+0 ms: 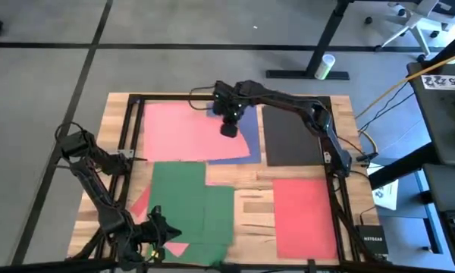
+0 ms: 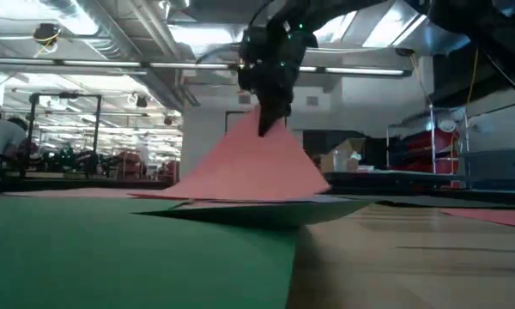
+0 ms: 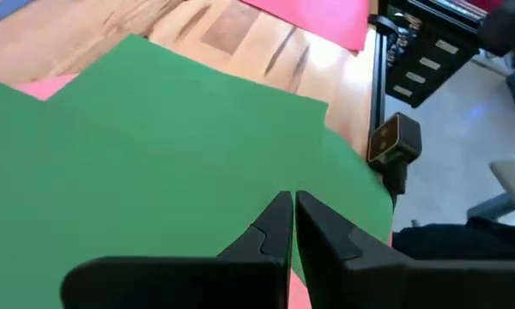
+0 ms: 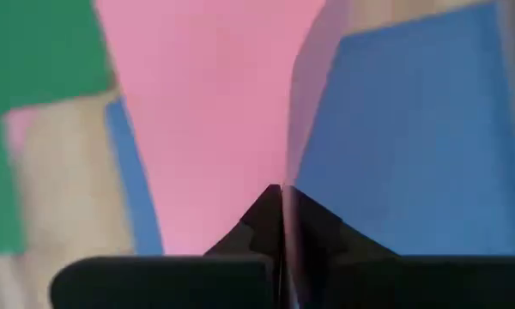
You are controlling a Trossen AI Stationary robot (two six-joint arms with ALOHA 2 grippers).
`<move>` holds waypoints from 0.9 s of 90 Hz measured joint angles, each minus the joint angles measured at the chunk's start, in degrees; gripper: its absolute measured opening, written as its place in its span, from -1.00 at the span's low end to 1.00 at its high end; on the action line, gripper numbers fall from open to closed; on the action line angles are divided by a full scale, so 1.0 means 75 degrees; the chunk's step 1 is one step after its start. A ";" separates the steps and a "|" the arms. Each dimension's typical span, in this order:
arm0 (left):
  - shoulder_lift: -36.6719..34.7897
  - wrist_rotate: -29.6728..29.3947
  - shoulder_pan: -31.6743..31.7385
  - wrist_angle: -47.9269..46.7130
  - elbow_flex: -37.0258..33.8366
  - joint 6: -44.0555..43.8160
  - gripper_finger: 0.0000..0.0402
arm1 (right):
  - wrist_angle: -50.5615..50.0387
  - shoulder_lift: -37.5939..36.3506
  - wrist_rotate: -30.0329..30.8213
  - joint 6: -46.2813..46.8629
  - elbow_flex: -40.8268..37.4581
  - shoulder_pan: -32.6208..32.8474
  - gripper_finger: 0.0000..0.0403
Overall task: Organize paper
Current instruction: Stack the pink paper on top of the other pink paper on the table
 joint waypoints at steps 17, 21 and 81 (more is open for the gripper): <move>0.0000 0.0000 -0.0044 0.0006 0.0000 0.0019 -1.00 | -0.0012 0.0000 -0.1653 0.0212 -0.0684 0.0125 -1.00; 0.0000 0.0001 -0.0044 0.0003 0.0000 0.0047 -1.00 | -0.0015 0.0000 -0.2014 0.0218 -0.0813 0.0164 -1.00; -0.0003 0.0005 -0.0044 -0.0003 0.0000 0.0138 -1.00 | 0.2541 -0.0006 -0.3663 0.1049 -0.1030 0.0202 -1.00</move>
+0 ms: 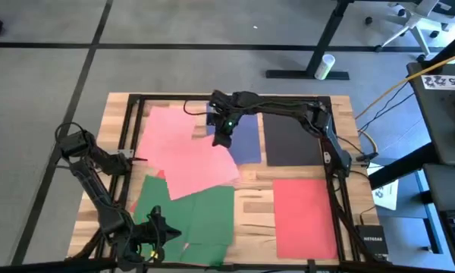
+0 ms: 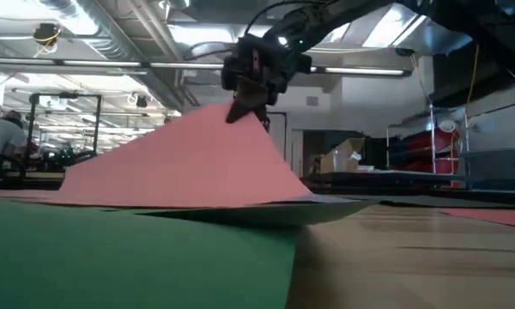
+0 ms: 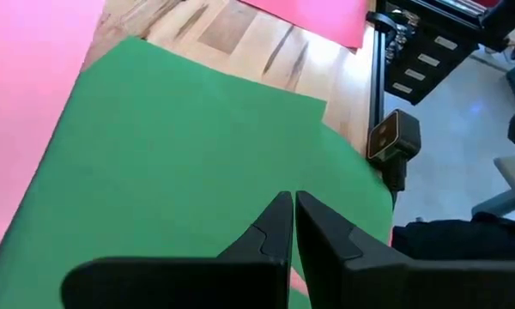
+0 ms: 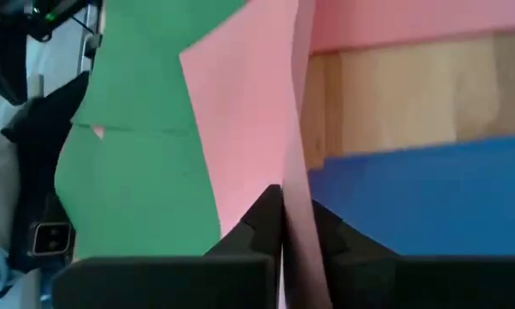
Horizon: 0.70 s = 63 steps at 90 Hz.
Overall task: Organize paper
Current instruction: Stack the pink paper on top of the other pink paper on the table
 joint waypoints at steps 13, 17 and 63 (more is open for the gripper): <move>0.0000 0.0001 0.0000 0.0000 0.0000 -0.0003 -1.00 | 0.0669 -0.0006 0.0006 0.0119 0.0001 0.0000 -1.00; 0.0000 0.0000 0.0000 0.0003 0.0000 -0.0003 -1.00 | 0.0879 -0.0012 0.0010 0.0171 0.0001 0.0000 -1.00; 0.0000 0.0005 0.0000 0.0011 -0.0001 -0.0094 -1.00 | 0.2359 -0.1239 0.1368 0.0725 0.0016 -0.0312 -1.00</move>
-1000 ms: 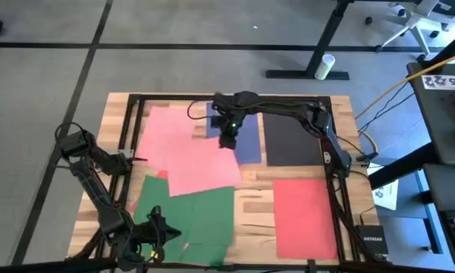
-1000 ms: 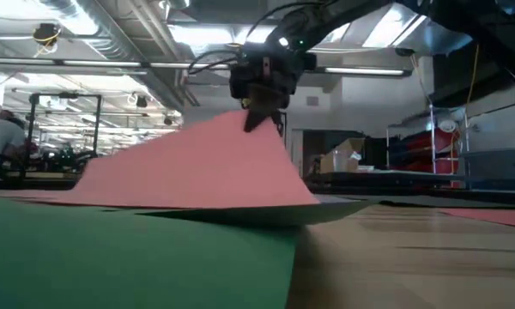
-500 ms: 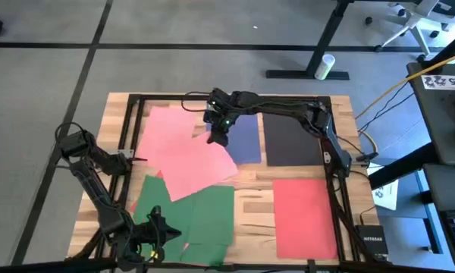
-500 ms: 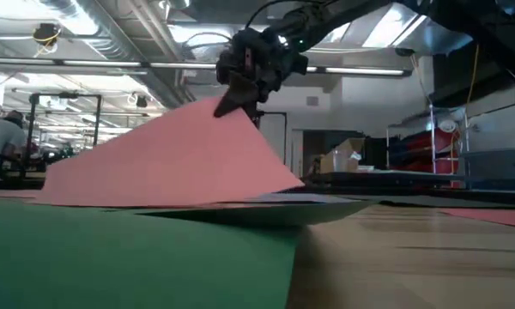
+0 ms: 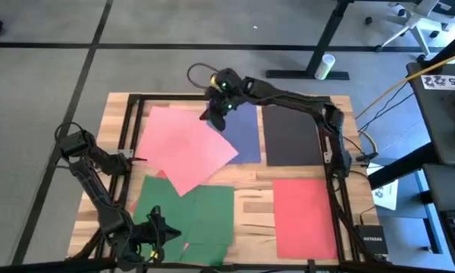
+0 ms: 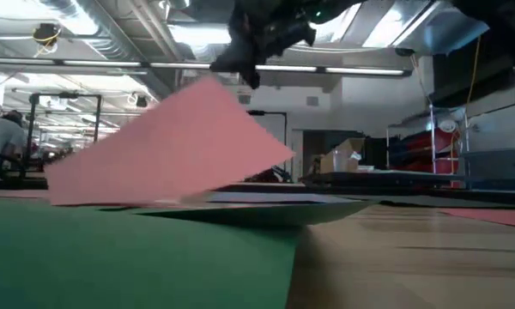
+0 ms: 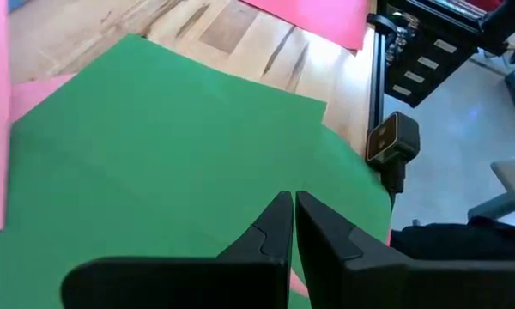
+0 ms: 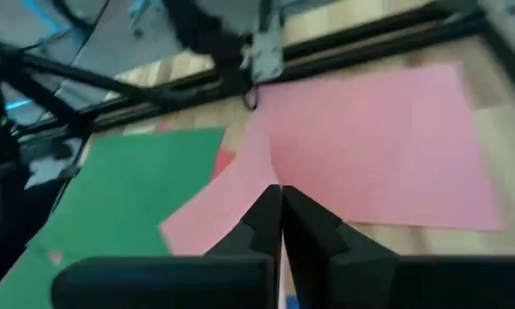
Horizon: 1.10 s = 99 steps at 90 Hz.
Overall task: Organize paper
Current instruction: Stack the pink paper on top of the other pink paper on the table
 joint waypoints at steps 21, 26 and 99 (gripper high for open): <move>0.0000 -0.0007 -0.0014 -0.0003 -0.0002 0.0001 -1.00 | -0.0321 -0.0055 0.0458 0.0053 -0.0089 -0.0043 -1.00; 0.0000 -0.0004 -0.0019 -0.0002 0.0000 0.0004 -1.00 | -0.0355 -0.0055 0.0455 0.0007 -0.0232 -0.0038 -1.00; 0.0119 0.0330 0.0058 -0.1031 -0.0002 -0.0991 -1.00 | -0.3857 -0.0043 0.2594 -0.2938 -0.0522 0.1677 -1.00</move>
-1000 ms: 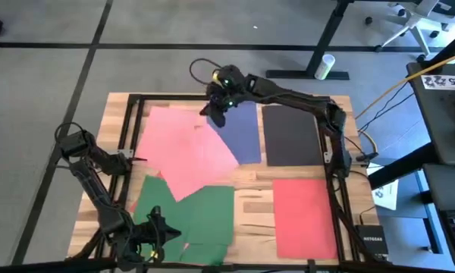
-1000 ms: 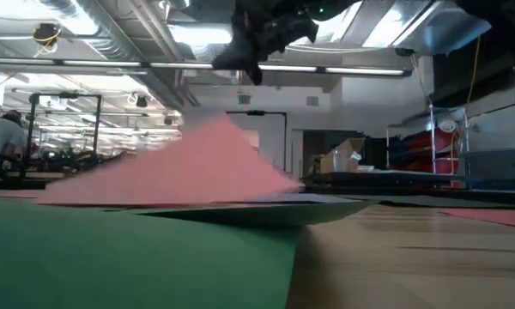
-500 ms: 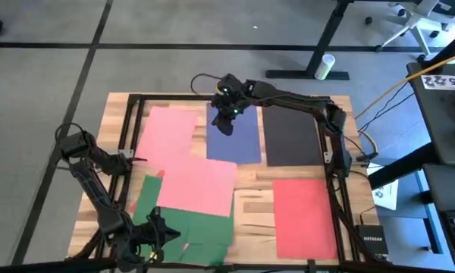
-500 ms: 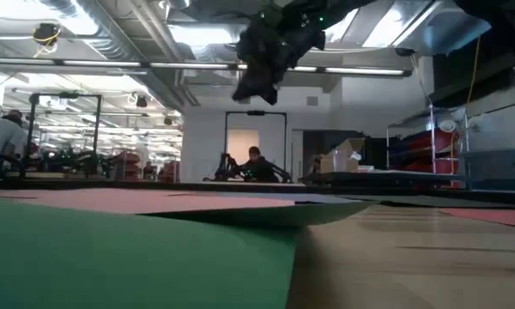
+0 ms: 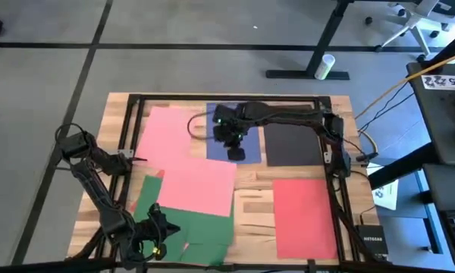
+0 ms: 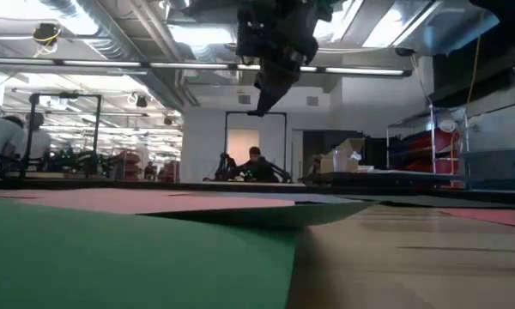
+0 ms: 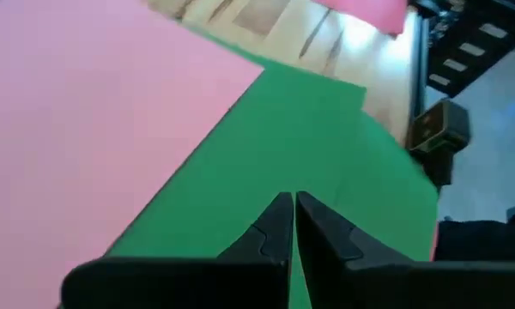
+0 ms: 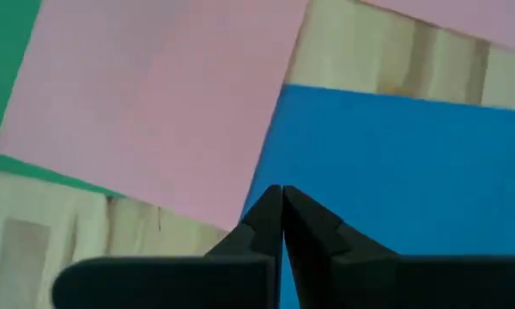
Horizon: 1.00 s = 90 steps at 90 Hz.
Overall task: Organize paper
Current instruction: Stack the pink paper on top of the other pink paper on the table
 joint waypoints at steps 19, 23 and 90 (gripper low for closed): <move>0.0000 0.1140 -0.0009 -0.0052 0.0000 -0.0208 -1.00 | 0.0008 0.0000 0.0057 -0.0044 0.0000 0.0393 -1.00; 0.0000 0.1561 -0.0009 -0.0065 0.0000 -0.0207 -1.00 | 0.0008 0.0000 0.0060 -0.0044 0.0000 0.0432 -1.00; 0.0015 0.4069 0.0006 -0.2100 -0.0303 -0.1872 -1.00 | 0.0273 0.0012 0.0080 -0.0389 -0.0501 0.0422 -1.00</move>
